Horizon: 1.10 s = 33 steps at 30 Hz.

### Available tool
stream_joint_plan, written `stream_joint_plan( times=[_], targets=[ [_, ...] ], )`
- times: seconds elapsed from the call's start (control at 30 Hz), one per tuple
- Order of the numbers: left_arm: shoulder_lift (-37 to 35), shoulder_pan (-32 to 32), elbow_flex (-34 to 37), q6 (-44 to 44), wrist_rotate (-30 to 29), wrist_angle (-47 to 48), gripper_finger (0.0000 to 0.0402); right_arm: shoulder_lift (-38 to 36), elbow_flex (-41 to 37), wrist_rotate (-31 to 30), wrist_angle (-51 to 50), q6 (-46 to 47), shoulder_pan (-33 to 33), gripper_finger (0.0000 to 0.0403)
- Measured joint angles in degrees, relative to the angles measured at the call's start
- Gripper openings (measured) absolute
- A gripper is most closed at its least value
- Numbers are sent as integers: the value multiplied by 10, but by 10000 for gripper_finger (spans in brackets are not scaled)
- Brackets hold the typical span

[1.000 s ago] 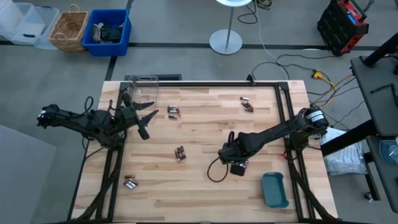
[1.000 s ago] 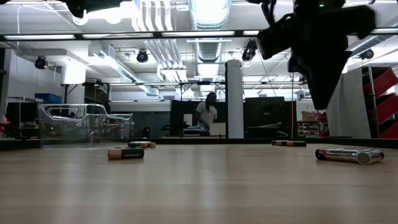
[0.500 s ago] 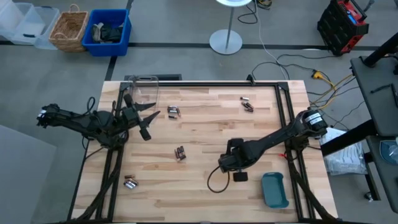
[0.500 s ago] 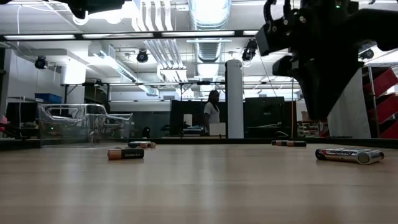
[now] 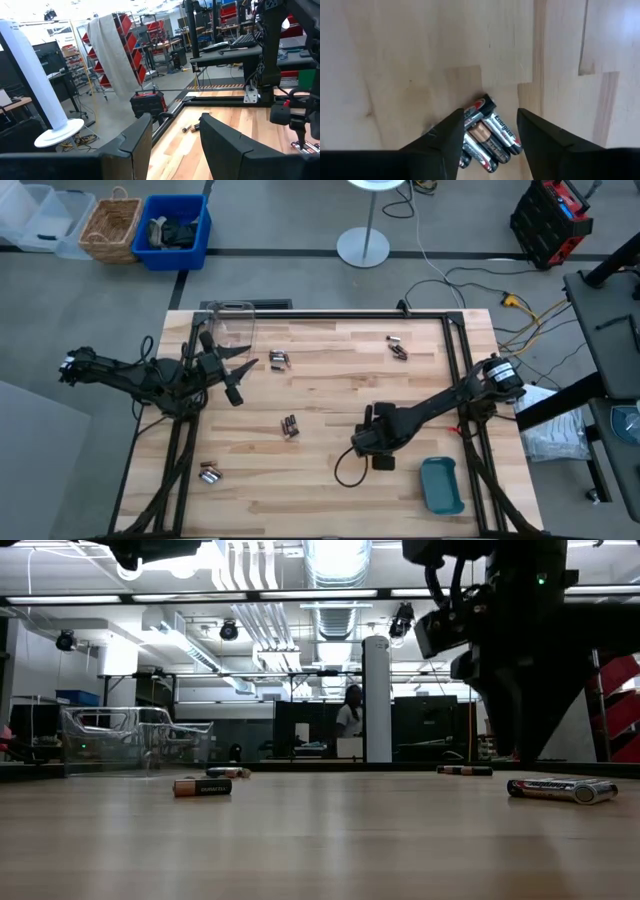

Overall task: Sort batteries
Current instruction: Put the silver and black battery into the transparent bin

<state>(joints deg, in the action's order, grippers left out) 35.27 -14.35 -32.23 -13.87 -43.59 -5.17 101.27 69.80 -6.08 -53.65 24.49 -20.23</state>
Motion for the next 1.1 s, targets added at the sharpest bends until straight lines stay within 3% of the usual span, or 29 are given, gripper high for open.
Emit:
stream_joint_plan(
  times=[0.27, 1.1],
  targets=[
    [0, 0, 0, 0, 0, 0, 145, 19, -1, 0, 8, 11, 4, 196],
    [1, 0, 0, 13, 0, 0, 145, 20, -26, 26, 52, 36, 8, 189]
  ],
)
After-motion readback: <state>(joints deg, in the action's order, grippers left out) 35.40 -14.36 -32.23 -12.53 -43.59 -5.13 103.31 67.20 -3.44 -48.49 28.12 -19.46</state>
